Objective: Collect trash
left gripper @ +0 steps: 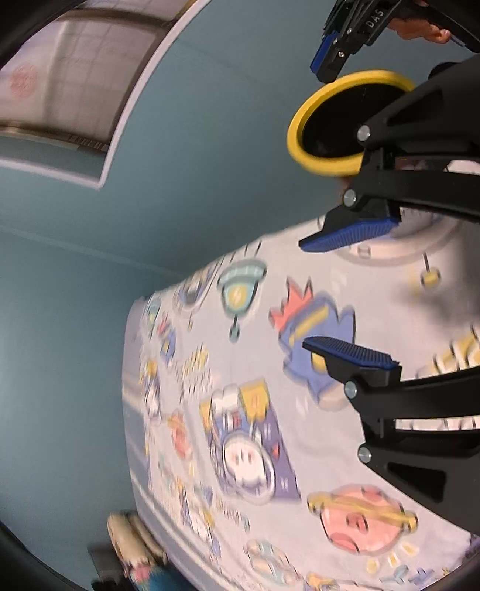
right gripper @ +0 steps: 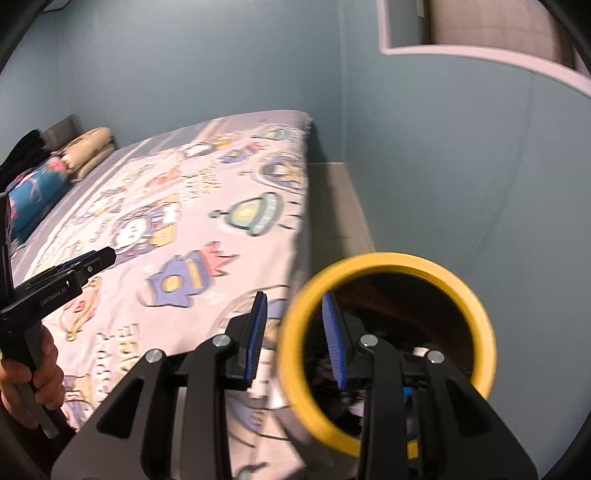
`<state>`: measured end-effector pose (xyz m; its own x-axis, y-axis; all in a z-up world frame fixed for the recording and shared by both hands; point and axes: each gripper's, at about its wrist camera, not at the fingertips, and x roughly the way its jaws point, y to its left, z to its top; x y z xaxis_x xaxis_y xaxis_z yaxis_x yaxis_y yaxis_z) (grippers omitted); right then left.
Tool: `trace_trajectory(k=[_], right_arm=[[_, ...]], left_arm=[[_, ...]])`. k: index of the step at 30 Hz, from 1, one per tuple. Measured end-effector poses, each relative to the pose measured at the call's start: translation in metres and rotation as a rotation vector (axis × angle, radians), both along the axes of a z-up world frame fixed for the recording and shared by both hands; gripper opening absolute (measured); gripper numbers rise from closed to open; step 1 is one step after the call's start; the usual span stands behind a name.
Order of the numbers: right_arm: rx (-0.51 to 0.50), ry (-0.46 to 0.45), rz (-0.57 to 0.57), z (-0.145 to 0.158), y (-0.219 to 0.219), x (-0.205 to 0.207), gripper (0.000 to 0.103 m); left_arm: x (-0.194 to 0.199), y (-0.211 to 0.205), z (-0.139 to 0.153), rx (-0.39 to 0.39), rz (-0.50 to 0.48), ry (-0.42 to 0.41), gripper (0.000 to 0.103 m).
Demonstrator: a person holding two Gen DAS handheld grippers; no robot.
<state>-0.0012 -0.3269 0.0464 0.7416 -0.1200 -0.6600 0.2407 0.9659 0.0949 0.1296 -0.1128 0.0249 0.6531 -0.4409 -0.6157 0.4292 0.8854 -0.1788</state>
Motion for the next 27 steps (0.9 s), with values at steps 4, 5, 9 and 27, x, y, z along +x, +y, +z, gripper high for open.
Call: trace_trajectory(k=[4, 5, 9, 27], right_arm=[[-0.001, -0.041, 0.047, 0.011, 0.041, 0.01, 0.043], [-0.003, -0.047, 0.053, 0.012, 0.047, 0.012, 0.047], [-0.036, -0.087, 0.06, 0.02, 0.082, 0.018, 0.057], [-0.158, -0.401, -0.122, 0.025, 0.148, -0.044, 0.095]], left_arm=[[-0.006, 0.05, 0.009, -0.007, 0.077, -0.029, 0.049], [-0.008, 0.059, 0.011, -0.012, 0.087, -0.037, 0.051], [-0.025, 0.101, 0.022, -0.018, 0.156, -0.114, 0.069], [-0.125, 0.164, 0.038, -0.008, 0.358, -0.377, 0.095]])
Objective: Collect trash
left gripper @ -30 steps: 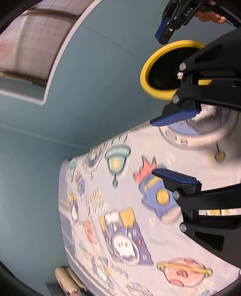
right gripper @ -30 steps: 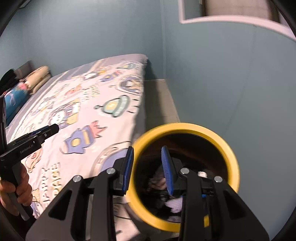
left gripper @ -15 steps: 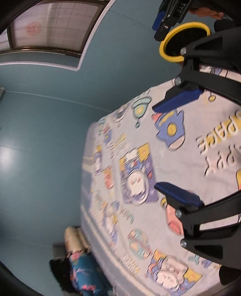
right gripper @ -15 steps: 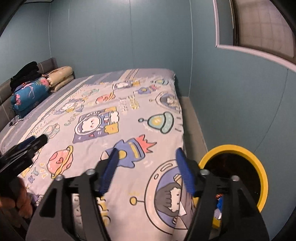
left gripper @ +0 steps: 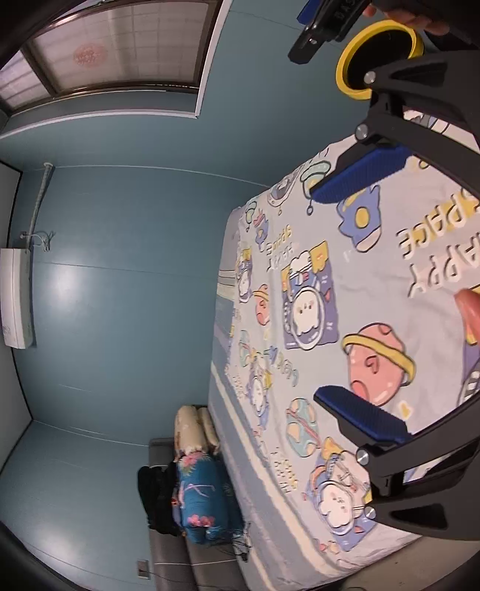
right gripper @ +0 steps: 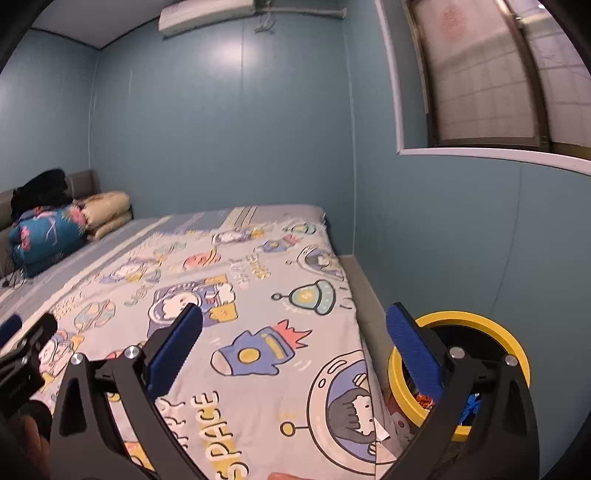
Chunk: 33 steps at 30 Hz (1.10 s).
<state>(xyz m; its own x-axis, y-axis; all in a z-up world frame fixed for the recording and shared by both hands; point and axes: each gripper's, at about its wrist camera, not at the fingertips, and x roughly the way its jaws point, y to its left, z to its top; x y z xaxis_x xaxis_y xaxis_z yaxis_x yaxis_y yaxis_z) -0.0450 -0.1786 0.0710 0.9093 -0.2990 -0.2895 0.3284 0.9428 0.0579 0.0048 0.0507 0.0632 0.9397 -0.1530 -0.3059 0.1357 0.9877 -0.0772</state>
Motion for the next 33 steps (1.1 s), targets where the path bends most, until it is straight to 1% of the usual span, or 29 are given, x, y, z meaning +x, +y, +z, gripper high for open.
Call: trace_trajectory(k=[4, 6, 9, 14, 20, 23, 28, 33], right_arm=[[-0.052, -0.046, -0.027, -0.006, 0.009, -0.012, 0.095], [-0.048, -0.034, -0.014, -0.013, 0.011, -0.01, 0.095], [-0.049, -0.01, -0.004, -0.024, 0.014, -0.006, 0.095], [-0.065, 0.017, 0.008, -0.042, 0.02, -0.001, 0.095], [-0.056, 0.049, 0.017, -0.056, 0.019, 0.005, 0.095], [-0.054, 0.044, 0.015, -0.058, 0.018, 0.004, 0.095], [-0.059, 0.038, 0.019, -0.059, 0.02, 0.003, 0.095], [-0.061, 0.051, 0.022, -0.06, 0.022, 0.004, 0.095]], left_arm=[[-0.01, -0.003, -0.008, 0.032, 0.03, 0.015, 0.095], [-0.014, -0.002, -0.011, 0.024, 0.046, 0.013, 0.095], [-0.016, -0.003, -0.018, 0.008, 0.035, 0.019, 0.095], [-0.014, -0.011, -0.029, 0.018, 0.001, 0.028, 0.095], [-0.01, -0.016, -0.036, 0.024, -0.012, 0.018, 0.095], [-0.009, -0.016, -0.037, 0.028, -0.013, 0.009, 0.095], [-0.006, -0.016, -0.04, 0.027, -0.013, 0.024, 0.095], [-0.003, -0.014, -0.043, 0.018, -0.016, 0.043, 0.095]])
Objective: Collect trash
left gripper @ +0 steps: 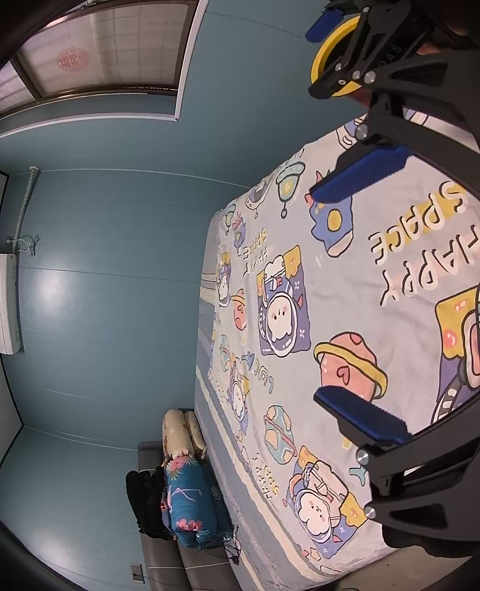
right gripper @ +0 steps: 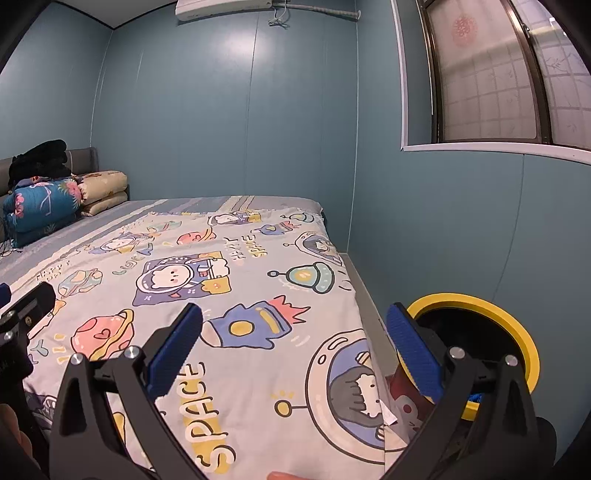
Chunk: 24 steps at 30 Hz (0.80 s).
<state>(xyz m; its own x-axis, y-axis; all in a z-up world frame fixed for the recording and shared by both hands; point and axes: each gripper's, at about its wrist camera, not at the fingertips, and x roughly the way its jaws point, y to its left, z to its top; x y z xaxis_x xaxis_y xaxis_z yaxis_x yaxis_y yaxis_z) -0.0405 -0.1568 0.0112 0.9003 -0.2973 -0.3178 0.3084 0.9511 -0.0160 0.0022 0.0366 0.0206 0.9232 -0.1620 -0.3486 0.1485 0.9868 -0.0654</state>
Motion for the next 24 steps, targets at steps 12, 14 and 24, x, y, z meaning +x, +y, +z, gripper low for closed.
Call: trace_trajectory(k=[12, 14, 24], right_arm=[[0.012, 0.008, -0.012, 0.0006, -0.0021, -0.0008, 0.095], [0.012, 0.01, -0.011, 0.0, -0.0024, -0.0008, 0.095], [0.019, 0.025, -0.016, -0.0019, -0.0028, 0.0014, 0.095]], left_arm=[[0.0009, 0.0007, -0.0014, -0.003, 0.006, 0.005, 0.095], [0.0012, 0.001, -0.0015, -0.008, 0.002, 0.011, 0.095], [0.0007, 0.0009, -0.0013, -0.016, -0.003, 0.014, 0.095]])
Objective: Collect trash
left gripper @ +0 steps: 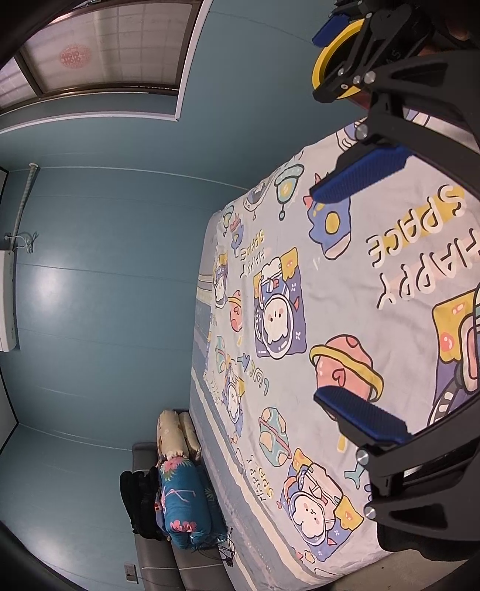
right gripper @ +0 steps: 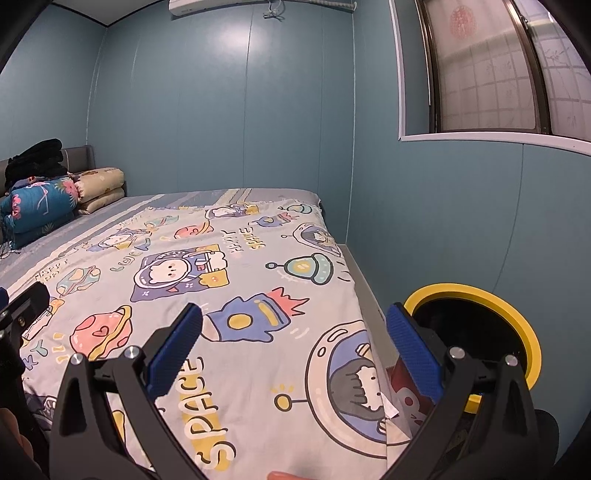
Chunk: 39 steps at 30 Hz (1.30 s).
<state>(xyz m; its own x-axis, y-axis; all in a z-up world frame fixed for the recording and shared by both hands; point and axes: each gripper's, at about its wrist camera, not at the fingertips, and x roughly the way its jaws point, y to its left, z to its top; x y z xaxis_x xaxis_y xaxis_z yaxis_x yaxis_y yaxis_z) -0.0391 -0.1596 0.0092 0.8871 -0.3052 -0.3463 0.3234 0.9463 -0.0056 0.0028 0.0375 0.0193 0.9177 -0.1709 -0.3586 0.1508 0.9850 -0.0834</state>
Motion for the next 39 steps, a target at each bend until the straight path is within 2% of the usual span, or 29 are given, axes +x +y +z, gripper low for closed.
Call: trace_trajectory(k=[39], right_arm=[[0.018, 0.04, 0.011, -0.0071, 0.0002, 0.0046, 0.095]], left_arm=[[0.0023, 0.0019, -0.0003, -0.012, -0.003, 0.013, 0.095]])
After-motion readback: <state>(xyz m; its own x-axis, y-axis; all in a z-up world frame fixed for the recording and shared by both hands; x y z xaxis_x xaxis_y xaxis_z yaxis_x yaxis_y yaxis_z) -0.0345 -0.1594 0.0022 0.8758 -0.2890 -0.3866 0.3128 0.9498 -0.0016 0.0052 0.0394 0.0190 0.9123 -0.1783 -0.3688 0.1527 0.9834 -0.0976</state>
